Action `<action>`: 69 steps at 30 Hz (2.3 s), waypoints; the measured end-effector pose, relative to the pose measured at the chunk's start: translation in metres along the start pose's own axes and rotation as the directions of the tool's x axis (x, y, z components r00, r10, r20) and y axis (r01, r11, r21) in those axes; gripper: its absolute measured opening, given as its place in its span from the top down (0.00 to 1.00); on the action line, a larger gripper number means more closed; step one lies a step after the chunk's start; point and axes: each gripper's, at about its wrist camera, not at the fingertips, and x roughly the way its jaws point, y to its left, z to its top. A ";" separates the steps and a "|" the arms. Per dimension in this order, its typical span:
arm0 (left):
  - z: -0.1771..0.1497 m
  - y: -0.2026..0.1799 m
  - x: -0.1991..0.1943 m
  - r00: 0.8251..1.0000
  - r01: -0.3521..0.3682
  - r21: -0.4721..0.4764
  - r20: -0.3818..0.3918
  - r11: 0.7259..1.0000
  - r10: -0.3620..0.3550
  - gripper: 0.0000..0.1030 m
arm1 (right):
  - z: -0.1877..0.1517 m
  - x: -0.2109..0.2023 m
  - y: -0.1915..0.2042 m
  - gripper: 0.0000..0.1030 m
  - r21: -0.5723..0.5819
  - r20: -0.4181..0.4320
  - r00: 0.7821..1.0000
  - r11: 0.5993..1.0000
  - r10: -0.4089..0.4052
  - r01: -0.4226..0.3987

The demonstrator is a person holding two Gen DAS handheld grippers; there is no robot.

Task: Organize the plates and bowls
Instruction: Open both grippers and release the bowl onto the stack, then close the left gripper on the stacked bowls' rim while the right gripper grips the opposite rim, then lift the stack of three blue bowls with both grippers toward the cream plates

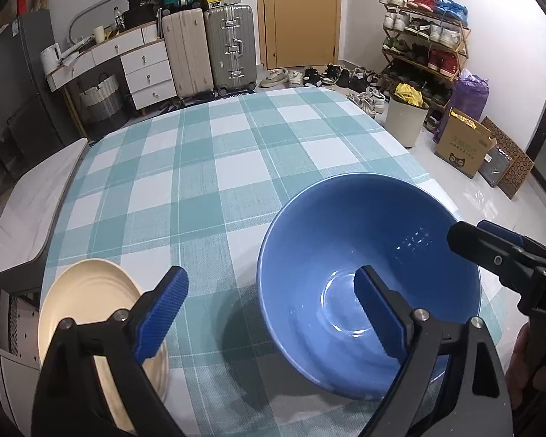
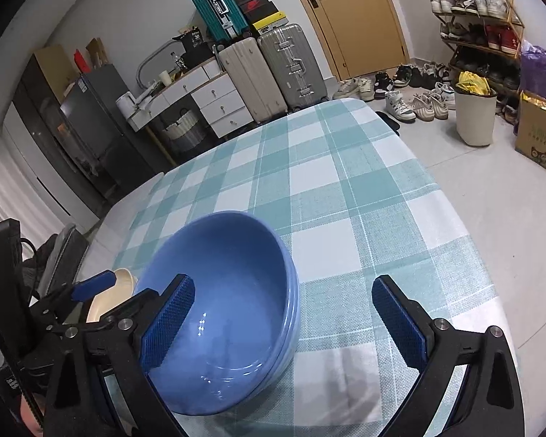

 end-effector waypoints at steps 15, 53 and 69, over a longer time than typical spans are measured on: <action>-0.008 0.004 -0.002 0.997 -0.067 0.013 0.033 0.998 0.066 0.09 | -0.005 0.002 0.017 0.03 -0.057 -0.077 0.996 0.997 -0.046 0.042; 0.015 0.006 0.060 0.870 0.318 0.009 -0.400 0.948 -0.288 0.55 | -0.002 0.047 -0.020 0.27 0.092 -0.344 0.933 0.993 0.102 -0.075; 0.018 0.022 0.062 0.820 0.354 -0.019 -0.475 0.935 -0.320 0.85 | -0.012 0.064 -0.022 0.64 0.201 -0.390 0.900 0.971 0.197 -0.126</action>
